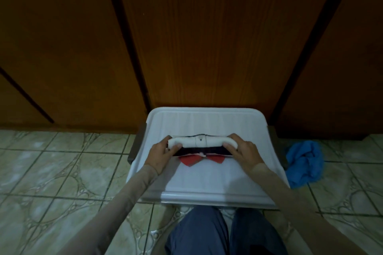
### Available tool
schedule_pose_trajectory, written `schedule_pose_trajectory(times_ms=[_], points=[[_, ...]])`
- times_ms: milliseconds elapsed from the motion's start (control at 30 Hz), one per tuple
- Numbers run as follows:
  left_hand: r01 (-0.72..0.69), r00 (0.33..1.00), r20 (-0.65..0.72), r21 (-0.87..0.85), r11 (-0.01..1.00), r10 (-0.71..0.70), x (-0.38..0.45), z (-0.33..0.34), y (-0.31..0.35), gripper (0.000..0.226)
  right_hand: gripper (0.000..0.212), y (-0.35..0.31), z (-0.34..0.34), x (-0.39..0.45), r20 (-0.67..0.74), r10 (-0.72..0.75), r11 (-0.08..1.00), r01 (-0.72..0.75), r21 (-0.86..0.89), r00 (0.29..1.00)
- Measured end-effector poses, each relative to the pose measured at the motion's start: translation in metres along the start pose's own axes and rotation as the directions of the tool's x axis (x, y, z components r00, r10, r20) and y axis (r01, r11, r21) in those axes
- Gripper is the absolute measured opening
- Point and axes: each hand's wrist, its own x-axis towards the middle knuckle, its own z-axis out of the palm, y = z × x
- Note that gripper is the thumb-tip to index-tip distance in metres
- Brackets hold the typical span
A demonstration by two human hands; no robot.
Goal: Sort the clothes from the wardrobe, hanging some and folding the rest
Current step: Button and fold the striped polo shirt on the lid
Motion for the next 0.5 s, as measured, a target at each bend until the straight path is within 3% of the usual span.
schedule_pose_trajectory(times_ms=[100, 200, 300, 400, 500], points=[[0.006, 0.993, -0.119, -0.041, 0.999, -0.011, 0.010, -0.002, 0.011, 0.029, 0.019, -0.008, -0.004, 0.013, -0.087, 0.057, 0.991, -0.046, 0.129, 0.995], [0.037, 0.978, -0.202, -0.044, 0.998, -0.046, 0.018, 0.000, 0.019, 0.034, 0.022, -0.011, -0.003, 0.020, -0.067, 0.244, 0.886, -0.194, 0.422, 0.967], [0.203, 0.950, -0.214, -0.139, 0.969, -0.229, 0.021, 0.007, 0.019, 0.027, 0.026, -0.005, 0.007, 0.020, -0.023, 0.425, 0.819, -0.374, 0.435, 0.905], [0.271, 0.937, -0.181, -0.170, 0.948, -0.300, 0.018, 0.013, 0.014, 0.030, 0.031, 0.008, 0.013, 0.017, 0.012, 0.595, 0.745, -0.557, 0.367, 0.804], [0.279, 0.939, -0.184, -0.088, 0.956, -0.290, 0.010, 0.012, 0.015, 0.032, 0.043, 0.016, 0.010, 0.016, 0.021, 0.777, 0.545, -0.688, 0.479, 0.629]])
